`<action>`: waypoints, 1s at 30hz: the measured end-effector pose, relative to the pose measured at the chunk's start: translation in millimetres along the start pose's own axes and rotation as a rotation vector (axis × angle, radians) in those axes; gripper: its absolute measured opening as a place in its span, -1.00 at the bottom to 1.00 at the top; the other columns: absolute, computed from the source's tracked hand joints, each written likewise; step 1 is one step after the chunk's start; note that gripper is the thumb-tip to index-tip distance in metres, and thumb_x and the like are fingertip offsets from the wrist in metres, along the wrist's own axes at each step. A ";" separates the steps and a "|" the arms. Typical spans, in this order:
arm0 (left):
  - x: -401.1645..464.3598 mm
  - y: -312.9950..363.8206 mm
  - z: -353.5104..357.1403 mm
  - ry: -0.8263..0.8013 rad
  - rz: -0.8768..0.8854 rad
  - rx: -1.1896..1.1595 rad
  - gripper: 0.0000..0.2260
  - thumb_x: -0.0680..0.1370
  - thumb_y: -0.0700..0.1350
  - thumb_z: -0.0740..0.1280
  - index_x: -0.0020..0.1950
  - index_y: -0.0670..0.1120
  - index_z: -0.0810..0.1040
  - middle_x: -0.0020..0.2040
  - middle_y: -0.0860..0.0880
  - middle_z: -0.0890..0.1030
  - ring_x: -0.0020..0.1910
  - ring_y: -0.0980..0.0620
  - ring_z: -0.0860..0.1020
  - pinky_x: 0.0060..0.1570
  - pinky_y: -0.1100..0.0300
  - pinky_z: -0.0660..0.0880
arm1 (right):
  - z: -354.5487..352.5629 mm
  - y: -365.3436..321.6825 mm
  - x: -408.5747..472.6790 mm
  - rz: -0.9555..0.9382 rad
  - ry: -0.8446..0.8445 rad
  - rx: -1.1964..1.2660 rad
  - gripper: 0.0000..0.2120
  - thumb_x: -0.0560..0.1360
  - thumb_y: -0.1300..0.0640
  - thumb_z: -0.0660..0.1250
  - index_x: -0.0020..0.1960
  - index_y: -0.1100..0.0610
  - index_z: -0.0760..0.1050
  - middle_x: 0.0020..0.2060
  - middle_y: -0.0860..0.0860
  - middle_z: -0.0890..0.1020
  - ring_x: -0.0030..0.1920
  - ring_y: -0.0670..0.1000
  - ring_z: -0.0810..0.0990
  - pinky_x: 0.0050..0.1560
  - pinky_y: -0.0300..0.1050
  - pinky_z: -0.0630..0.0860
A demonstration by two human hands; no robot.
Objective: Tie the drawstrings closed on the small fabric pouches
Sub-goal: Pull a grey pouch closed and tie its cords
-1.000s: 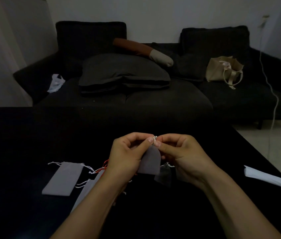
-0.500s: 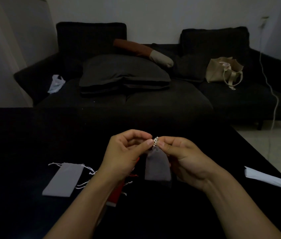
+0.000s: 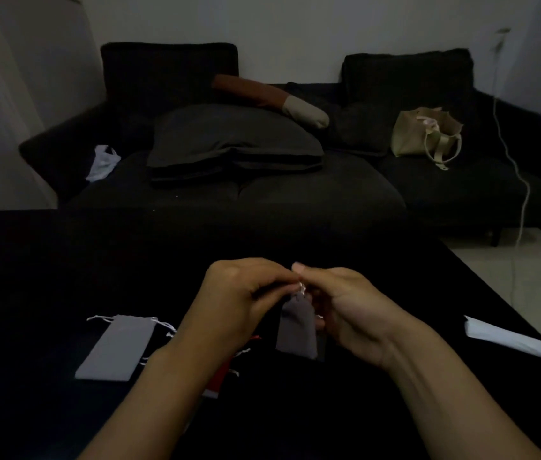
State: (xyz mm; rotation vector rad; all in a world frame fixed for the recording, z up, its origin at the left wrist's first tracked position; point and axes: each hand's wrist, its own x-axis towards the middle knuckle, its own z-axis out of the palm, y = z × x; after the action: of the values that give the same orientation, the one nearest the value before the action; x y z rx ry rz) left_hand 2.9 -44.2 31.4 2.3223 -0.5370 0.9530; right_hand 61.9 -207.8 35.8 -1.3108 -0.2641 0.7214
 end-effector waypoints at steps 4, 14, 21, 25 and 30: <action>-0.8 1.3 -2.5 -0.123 0.007 0.057 -0.86 0.46 -0.21 0.49 0.00 -0.08 0.72 -0.07 0.05 0.72 -0.08 0.21 0.65 -0.02 0.39 0.52 | -1.3 1.5 2.0 0.048 0.022 -0.018 -0.77 0.55 0.15 0.33 -0.28 0.15 0.50 -0.40 0.02 0.42 -0.43 -0.10 0.37 -0.46 -0.27 0.22; 3.6 1.6 -3.2 -0.295 -0.101 0.056 -0.87 0.51 -0.10 0.42 -0.02 0.10 0.55 -0.11 0.17 0.58 -0.12 0.21 0.57 -0.10 0.12 0.57 | -0.4 0.7 2.6 0.129 0.064 -0.001 -0.80 0.55 0.21 0.29 -0.26 0.16 0.52 -0.42 0.01 0.42 -0.46 -0.13 0.36 -0.50 -0.34 0.27; 3.5 3.1 -2.7 -0.329 -0.133 0.071 -0.93 0.56 -0.08 0.37 0.03 0.06 0.58 -0.04 0.14 0.59 -0.06 0.15 0.59 -0.04 0.07 0.57 | 3.9 1.5 3.8 0.168 0.143 0.014 -0.90 0.55 0.24 0.31 -0.15 0.19 0.53 -0.42 0.01 0.43 -0.46 -0.13 0.35 -0.55 -0.37 0.29; -0.9 2.4 2.8 -0.369 -0.209 0.074 -0.96 0.61 -0.02 0.25 0.02 0.14 0.42 -0.03 0.16 0.49 -0.08 0.18 0.53 -0.05 0.06 0.54 | 4.2 -0.5 4.2 0.139 0.183 -0.017 -0.86 0.52 0.20 0.36 -0.20 0.19 0.61 -0.41 0.01 0.45 -0.44 -0.13 0.38 -0.51 -0.35 0.30; -5.4 -0.3 9.0 -0.331 -0.331 -0.062 -0.90 0.61 -0.02 0.24 -0.03 0.19 0.38 -0.09 0.16 0.51 -0.12 0.25 0.51 -0.19 0.31 0.41 | 5.0 -3.6 3.4 0.038 0.180 -0.082 -0.84 0.54 0.13 0.36 -0.17 0.17 0.61 -0.31 0.07 0.56 -0.34 -0.07 0.50 -0.40 -0.28 0.42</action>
State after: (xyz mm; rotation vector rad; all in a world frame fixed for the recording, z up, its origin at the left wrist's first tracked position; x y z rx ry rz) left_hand 4.1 -48.9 22.1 2.4249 -0.2887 0.3958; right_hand 62.9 -202.1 39.8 -1.4527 -0.1244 0.6252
